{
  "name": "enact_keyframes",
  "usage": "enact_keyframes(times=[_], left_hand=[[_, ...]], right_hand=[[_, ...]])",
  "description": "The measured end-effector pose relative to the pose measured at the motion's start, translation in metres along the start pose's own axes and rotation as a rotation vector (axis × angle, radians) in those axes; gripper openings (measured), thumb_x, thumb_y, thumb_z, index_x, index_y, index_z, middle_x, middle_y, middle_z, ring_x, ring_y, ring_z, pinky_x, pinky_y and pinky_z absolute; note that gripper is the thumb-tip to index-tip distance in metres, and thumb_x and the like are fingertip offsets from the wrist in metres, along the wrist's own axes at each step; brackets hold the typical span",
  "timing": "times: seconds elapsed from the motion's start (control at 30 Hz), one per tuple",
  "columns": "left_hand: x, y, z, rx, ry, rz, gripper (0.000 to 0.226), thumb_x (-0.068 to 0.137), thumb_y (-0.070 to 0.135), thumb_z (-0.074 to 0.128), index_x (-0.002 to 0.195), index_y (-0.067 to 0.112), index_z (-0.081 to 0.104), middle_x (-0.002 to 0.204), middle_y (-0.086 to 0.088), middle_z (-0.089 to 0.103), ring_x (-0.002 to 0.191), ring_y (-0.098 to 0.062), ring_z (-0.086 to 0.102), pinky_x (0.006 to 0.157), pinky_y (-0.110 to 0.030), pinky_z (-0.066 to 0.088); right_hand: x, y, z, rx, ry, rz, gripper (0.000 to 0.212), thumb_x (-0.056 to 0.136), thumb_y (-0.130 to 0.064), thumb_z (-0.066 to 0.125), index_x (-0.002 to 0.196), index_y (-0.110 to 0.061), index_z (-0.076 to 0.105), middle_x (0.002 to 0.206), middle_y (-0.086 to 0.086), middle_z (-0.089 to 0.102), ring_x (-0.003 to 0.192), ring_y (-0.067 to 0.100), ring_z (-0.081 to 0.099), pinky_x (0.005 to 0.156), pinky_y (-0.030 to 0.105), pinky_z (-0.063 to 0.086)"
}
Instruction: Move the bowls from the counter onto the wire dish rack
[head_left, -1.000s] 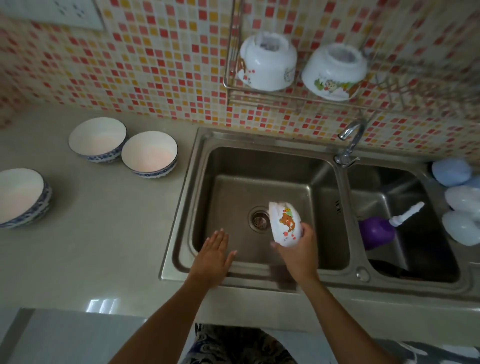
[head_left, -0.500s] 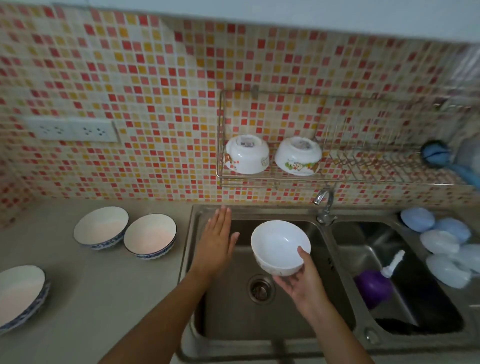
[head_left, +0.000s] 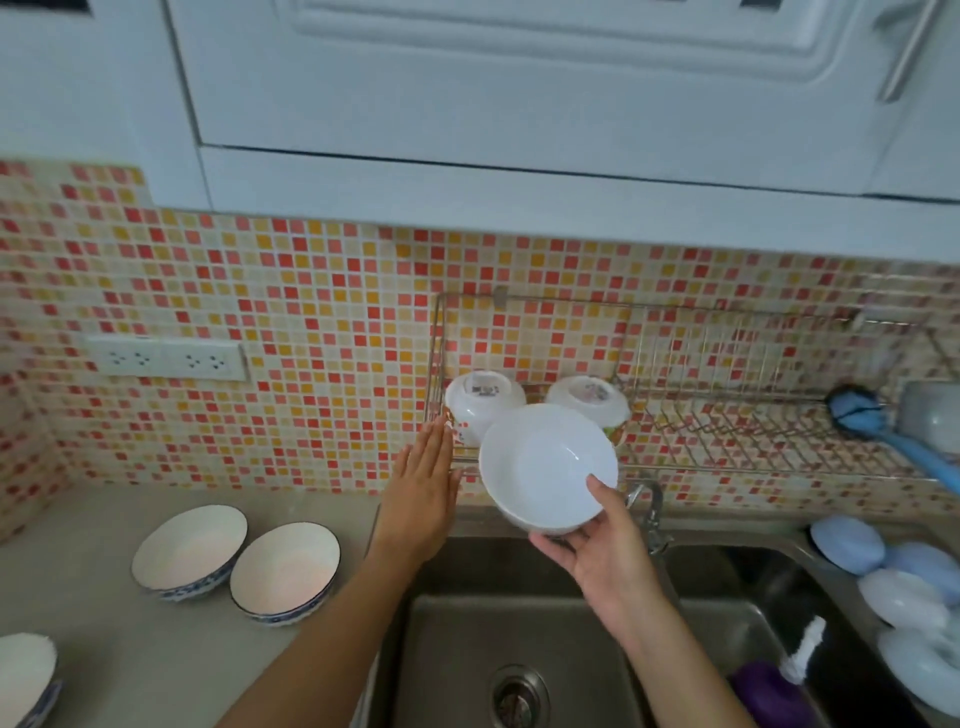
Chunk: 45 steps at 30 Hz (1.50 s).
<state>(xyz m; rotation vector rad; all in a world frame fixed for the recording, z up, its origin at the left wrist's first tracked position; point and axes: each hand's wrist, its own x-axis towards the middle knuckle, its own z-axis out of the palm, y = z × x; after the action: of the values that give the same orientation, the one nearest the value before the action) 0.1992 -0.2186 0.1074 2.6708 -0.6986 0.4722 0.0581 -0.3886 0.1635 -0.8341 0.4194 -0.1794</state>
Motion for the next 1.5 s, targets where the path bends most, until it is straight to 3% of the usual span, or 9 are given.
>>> enact_keyframes(times=[0.17,0.27,0.43,0.53,0.73,1.03,1.27,1.4,1.5], left_hand=[[0.002,0.000,-0.001,-0.030,-0.006,-0.001,0.056,0.101,0.045,0.013,0.149,0.024,-0.006,0.154,0.011,-0.016,0.139,-0.007,-0.023,0.113,-0.030,-0.014],[0.001,-0.001,-0.002,-0.034,0.002,0.016,0.055,0.102,0.044,0.017,0.149,0.025,-0.006,0.156,0.011,-0.014,0.139,-0.005,-0.023,0.112,-0.027,-0.017],[0.001,-0.001,-0.002,-0.030,-0.007,0.011,0.057,0.101,0.046,0.014,0.148,0.026,-0.012,0.155,0.013,-0.020,0.137,-0.001,-0.028,0.113,-0.024,-0.018],[0.001,-0.001,-0.004,-0.036,-0.020,0.002,0.059,0.101,0.048,0.015,0.147,0.028,-0.014,0.153,0.015,-0.024,0.136,-0.001,-0.030,0.113,-0.026,-0.018],[0.001,0.001,-0.007,-0.009,-0.037,-0.007,0.060,0.100,0.049,0.016,0.147,0.028,-0.015,0.153,0.014,-0.024,0.135,0.001,-0.032,0.105,-0.022,-0.025],[0.001,0.005,-0.009,-0.012,-0.027,-0.027,0.062,0.099,0.051,0.017,0.148,0.027,-0.013,0.153,0.014,-0.023,0.136,-0.001,-0.030,0.105,-0.021,-0.024],[0.000,0.008,-0.010,-0.024,-0.025,-0.043,0.062,0.098,0.052,0.016,0.146,0.027,-0.015,0.152,0.013,-0.023,0.137,-0.003,-0.029,0.108,-0.021,-0.020],[0.001,0.009,-0.006,-0.034,-0.031,-0.068,0.062,0.098,0.053,0.014,0.146,0.028,-0.016,0.152,0.013,-0.024,0.137,-0.002,-0.028,0.110,-0.023,-0.017],[0.003,0.013,-0.002,-0.013,-0.014,-0.099,0.061,0.098,0.053,0.010,0.146,0.025,-0.016,0.151,0.012,-0.026,0.136,-0.002,-0.030,0.114,-0.028,-0.017]], right_hand=[[0.037,-0.038,0.025,0.067,-0.053,-0.071,0.037,0.086,-0.015,0.063,0.122,-0.018,0.053,0.129,0.015,0.052,0.117,0.036,0.055,0.083,0.056,0.055],[0.064,-0.053,0.036,-0.057,-0.050,-0.192,0.049,0.086,-0.014,0.068,0.131,-0.021,0.049,0.130,0.009,0.051,0.118,0.031,0.054,0.076,0.049,0.060],[0.103,-0.059,0.053,-0.767,0.024,-0.593,0.078,0.076,-0.027,0.081,0.141,-0.028,0.038,0.137,-0.008,0.049,0.121,0.014,0.051,0.087,0.026,0.052],[0.123,-0.049,0.058,-1.123,0.043,-0.774,0.091,0.070,-0.026,0.086,0.144,-0.027,0.033,0.144,-0.008,0.042,0.129,0.013,0.045,0.102,0.030,0.044],[0.145,-0.033,0.052,-1.687,-0.146,-0.888,0.089,0.075,-0.018,0.080,0.148,-0.025,0.028,0.156,-0.004,0.028,0.144,0.017,0.026,0.114,0.039,0.032],[0.165,-0.028,0.064,-1.905,-0.287,-0.915,0.091,0.079,-0.015,0.078,0.152,-0.022,0.023,0.159,-0.003,0.024,0.148,0.019,0.017,0.116,0.039,0.029],[0.173,-0.024,0.065,-1.929,-0.335,-0.858,0.088,0.080,-0.018,0.077,0.151,-0.025,0.024,0.161,-0.005,0.021,0.149,0.016,0.012,0.116,0.039,0.026],[0.172,-0.024,0.060,-1.865,-0.331,-0.810,0.083,0.086,-0.034,0.071,0.152,-0.031,0.022,0.163,-0.009,0.014,0.151,0.015,0.004,0.119,0.045,0.025],[0.166,-0.026,0.051,-1.795,-0.247,-0.875,0.078,0.091,-0.049,0.058,0.154,-0.030,0.015,0.164,-0.007,0.009,0.151,0.017,0.002,0.121,0.044,0.014]])
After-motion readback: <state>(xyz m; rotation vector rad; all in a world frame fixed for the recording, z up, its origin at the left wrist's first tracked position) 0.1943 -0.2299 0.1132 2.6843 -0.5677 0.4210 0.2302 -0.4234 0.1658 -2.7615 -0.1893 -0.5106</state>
